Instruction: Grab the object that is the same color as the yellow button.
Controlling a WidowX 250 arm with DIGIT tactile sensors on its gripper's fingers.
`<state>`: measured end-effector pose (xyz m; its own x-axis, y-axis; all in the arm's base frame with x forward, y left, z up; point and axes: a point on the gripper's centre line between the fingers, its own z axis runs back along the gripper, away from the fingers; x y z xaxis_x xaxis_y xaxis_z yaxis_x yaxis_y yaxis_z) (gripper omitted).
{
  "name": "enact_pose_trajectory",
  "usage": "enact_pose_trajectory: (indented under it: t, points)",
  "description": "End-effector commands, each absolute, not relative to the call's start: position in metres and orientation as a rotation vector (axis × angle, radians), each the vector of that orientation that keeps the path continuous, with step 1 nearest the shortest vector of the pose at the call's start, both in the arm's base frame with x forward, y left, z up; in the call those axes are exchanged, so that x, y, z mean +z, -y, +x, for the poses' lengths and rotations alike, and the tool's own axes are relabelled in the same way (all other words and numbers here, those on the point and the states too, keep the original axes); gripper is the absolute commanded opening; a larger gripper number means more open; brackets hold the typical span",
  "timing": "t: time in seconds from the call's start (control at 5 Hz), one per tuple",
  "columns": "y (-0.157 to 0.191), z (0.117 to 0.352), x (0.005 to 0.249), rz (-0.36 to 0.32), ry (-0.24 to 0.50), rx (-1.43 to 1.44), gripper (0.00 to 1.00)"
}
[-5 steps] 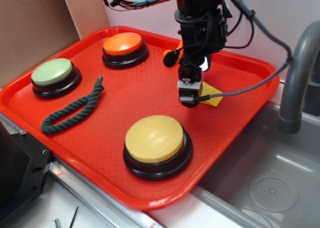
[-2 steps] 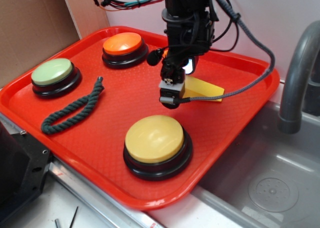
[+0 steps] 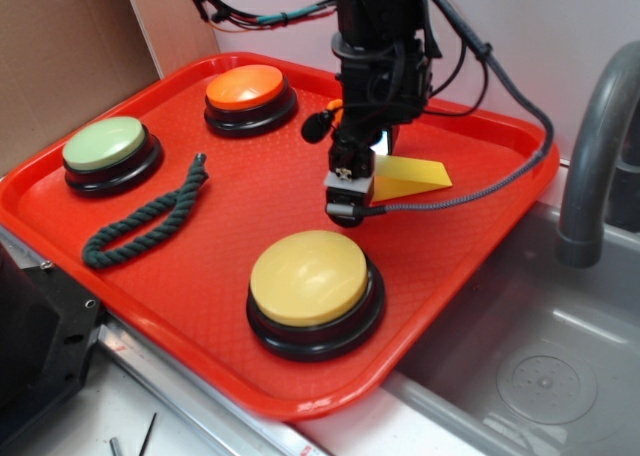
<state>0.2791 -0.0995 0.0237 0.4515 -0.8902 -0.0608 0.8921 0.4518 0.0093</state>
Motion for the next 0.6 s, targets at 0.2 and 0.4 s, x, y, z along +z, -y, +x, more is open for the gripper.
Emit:
enact_pose_trajectory:
  t: [0.2, 0.4]
  points:
    - [0.117, 0.285, 0.054, 0.052, 0.024, -0.898, 1.00]
    - [0.118, 0.281, 0.070, 0.072, 0.021, -0.696, 1.00]
